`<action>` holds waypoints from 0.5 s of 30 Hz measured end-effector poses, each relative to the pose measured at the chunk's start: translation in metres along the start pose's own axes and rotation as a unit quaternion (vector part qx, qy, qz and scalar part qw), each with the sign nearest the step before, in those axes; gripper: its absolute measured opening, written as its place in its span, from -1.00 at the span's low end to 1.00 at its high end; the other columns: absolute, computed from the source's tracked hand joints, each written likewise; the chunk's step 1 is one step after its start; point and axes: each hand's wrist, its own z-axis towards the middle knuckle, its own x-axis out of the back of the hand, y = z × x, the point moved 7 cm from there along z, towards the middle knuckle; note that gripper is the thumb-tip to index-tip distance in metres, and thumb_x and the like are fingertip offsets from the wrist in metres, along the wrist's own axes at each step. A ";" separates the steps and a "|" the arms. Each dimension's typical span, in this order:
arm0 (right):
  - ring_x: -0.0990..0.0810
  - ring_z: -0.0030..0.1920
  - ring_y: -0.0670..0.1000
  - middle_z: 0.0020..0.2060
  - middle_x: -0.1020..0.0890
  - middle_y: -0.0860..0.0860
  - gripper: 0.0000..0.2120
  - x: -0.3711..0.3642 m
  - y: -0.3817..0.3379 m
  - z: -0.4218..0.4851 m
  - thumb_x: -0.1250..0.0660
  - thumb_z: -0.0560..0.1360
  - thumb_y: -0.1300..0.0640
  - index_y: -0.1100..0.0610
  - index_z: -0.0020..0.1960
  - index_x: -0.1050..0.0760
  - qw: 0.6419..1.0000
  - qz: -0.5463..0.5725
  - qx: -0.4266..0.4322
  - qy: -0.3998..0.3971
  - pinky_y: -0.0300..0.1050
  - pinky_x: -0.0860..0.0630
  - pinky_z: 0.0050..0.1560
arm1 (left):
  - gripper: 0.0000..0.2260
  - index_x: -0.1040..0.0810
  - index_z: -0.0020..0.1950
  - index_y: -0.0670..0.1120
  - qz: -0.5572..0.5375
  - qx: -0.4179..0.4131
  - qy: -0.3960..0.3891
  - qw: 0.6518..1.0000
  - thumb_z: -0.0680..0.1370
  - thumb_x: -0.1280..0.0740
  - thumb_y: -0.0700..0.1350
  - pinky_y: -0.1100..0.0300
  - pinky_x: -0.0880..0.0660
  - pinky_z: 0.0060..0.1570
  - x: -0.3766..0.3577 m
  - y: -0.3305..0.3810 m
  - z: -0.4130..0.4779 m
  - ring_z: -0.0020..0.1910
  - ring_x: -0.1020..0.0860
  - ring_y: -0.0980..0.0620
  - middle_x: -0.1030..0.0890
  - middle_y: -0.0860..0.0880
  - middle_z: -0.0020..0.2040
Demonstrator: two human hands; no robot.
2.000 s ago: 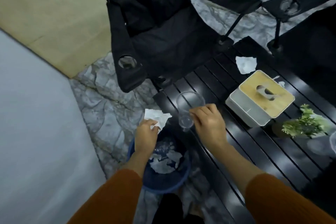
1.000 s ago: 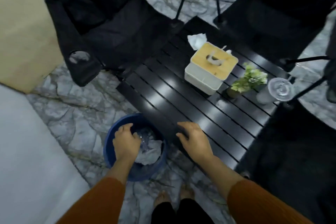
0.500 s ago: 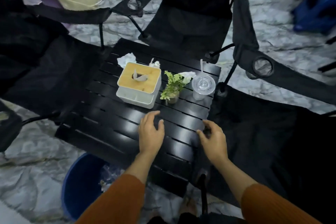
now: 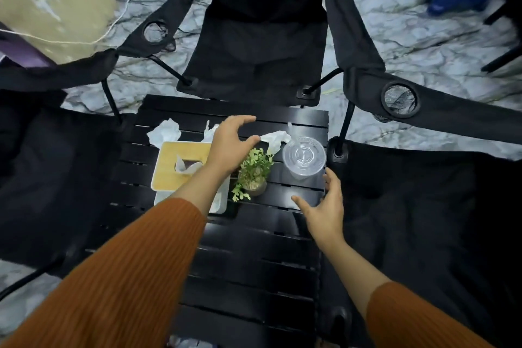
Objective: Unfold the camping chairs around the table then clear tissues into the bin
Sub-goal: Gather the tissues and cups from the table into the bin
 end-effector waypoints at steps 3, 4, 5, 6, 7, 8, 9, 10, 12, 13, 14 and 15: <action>-0.32 0.40 -0.03 0.39 -0.37 -0.04 -0.07 -0.015 0.005 0.014 -0.61 0.25 0.15 -0.04 0.47 -0.17 0.999 0.025 -0.025 0.029 0.10 -0.33 0.42 | -0.56 -0.55 0.28 -0.03 0.021 0.001 -0.079 0.997 0.41 -0.49 -0.14 0.25 -0.37 0.25 -0.015 -0.014 0.035 0.26 -0.49 0.05 -0.56 -0.01 0.26; -0.33 0.40 -0.03 0.39 -0.37 -0.05 -0.04 -0.019 0.007 0.019 -0.63 0.22 0.14 -0.05 0.47 -0.16 0.998 0.034 -0.033 0.041 0.11 -0.34 0.42 | -0.53 -0.55 0.29 -0.02 0.035 0.000 -0.108 0.994 0.39 -0.51 -0.15 0.25 -0.37 0.25 -0.023 -0.019 0.047 0.27 -0.49 0.05 -0.55 -0.01 0.26; -0.33 0.40 -0.03 0.38 -0.37 -0.07 -0.01 -0.022 0.009 0.025 -0.64 0.20 0.12 -0.07 0.46 -0.16 0.997 0.042 -0.040 0.053 0.12 -0.35 0.41 | -0.50 -0.54 0.29 -0.01 0.052 0.001 -0.139 0.989 0.36 -0.53 -0.15 0.21 -0.39 0.26 -0.033 -0.025 0.058 0.27 -0.49 0.03 -0.55 -0.01 0.27; -0.35 0.40 -0.02 0.37 -0.38 -0.07 0.00 -0.025 0.009 0.031 -0.65 0.17 0.09 -0.10 0.45 -0.16 0.996 0.051 -0.044 0.064 0.13 -0.37 0.40 | -0.46 -0.53 0.30 0.00 0.069 0.003 -0.171 0.983 0.34 -0.55 -0.16 0.14 -0.42 0.29 -0.043 -0.032 0.069 0.27 -0.49 0.01 -0.54 -0.01 0.26; -0.36 0.39 -0.02 0.36 -0.39 -0.06 0.01 -0.028 0.010 0.036 -0.66 0.15 0.06 -0.14 0.44 -0.17 0.994 0.056 -0.047 0.075 0.13 -0.38 0.39 | -0.42 -0.53 0.31 0.01 0.089 0.004 -0.203 0.975 0.31 -0.56 -0.17 0.07 -0.45 0.29 -0.055 -0.037 0.078 0.27 -0.49 -0.01 -0.54 -0.02 0.26; -0.38 0.38 -0.01 0.35 -0.40 -0.06 0.01 -0.030 0.010 0.041 -0.66 0.13 0.05 -0.16 0.43 -0.18 0.994 0.059 -0.047 0.084 0.11 -0.39 0.38 | -0.38 -0.52 0.32 0.00 0.115 0.000 -0.232 0.966 0.28 -0.57 -0.17 0.02 -0.47 0.27 -0.067 -0.042 0.085 0.26 -0.50 -0.03 -0.53 -0.03 0.24; -0.39 0.37 -0.02 0.34 -0.40 -0.06 0.00 -0.032 0.009 0.045 -0.66 0.12 0.06 -0.17 0.42 -0.20 0.993 0.058 -0.047 0.090 0.06 -0.39 0.38 | -0.35 -0.50 0.33 0.00 0.147 -0.010 -0.257 0.955 0.26 -0.59 -0.15 -0.01 -0.48 0.24 -0.079 -0.045 0.092 0.24 -0.50 -0.05 -0.52 -0.05 0.23; -0.40 0.35 -0.05 0.32 -0.41 -0.07 -0.01 -0.034 0.008 0.049 -0.67 0.12 0.08 -0.17 0.41 -0.22 0.993 0.056 -0.046 0.096 -0.02 -0.39 0.35 | -0.32 -0.49 0.34 0.00 0.176 -0.023 -0.277 0.944 0.24 -0.61 -0.11 -0.03 -0.49 0.22 -0.090 -0.046 0.096 0.23 -0.50 -0.07 -0.50 -0.05 0.22; -0.44 0.28 -0.10 0.29 -0.45 -0.09 -0.06 -0.036 0.006 0.055 -0.66 0.13 0.08 -0.16 0.38 -0.26 0.991 0.058 -0.050 0.109 -0.17 -0.40 0.23 | -0.31 -0.48 0.32 0.00 0.217 -0.047 -0.299 0.928 0.22 -0.62 -0.07 -0.04 -0.50 0.18 -0.108 -0.047 0.101 0.20 -0.49 -0.08 -0.49 -0.06 0.20; -0.47 0.24 -0.11 0.27 -0.47 -0.10 -0.10 -0.037 0.006 0.058 -0.66 0.15 0.05 -0.16 0.36 -0.28 0.990 0.059 -0.053 0.116 -0.19 -0.40 0.20 | -0.36 -0.50 0.28 0.00 0.230 -0.057 -0.299 0.924 0.23 -0.61 -0.07 -0.02 -0.51 0.14 -0.114 -0.047 0.103 0.17 -0.49 -0.07 -0.49 -0.05 0.18; -0.48 0.22 -0.11 0.25 -0.49 -0.09 -0.14 -0.038 0.006 0.060 -0.64 0.17 0.02 -0.15 0.35 -0.29 0.989 0.057 -0.052 0.123 -0.18 -0.41 0.19 | -0.45 -0.53 0.22 0.00 0.238 -0.063 -0.293 0.924 0.26 -0.59 -0.08 0.02 -0.51 0.08 -0.118 -0.048 0.105 0.14 -0.50 -0.08 -0.50 -0.05 0.15; -0.49 0.22 -0.09 0.23 -0.51 -0.08 -0.17 -0.039 0.006 0.062 -0.63 0.18 -0.01 -0.13 0.34 -0.31 0.989 0.052 -0.049 0.127 -0.16 -0.42 0.21 | -0.54 -0.55 0.15 -0.01 0.237 -0.061 -0.284 0.927 0.29 -0.57 -0.08 0.06 -0.50 0.00 -0.120 -0.049 0.107 0.10 -0.53 -0.09 -0.53 -0.04 0.11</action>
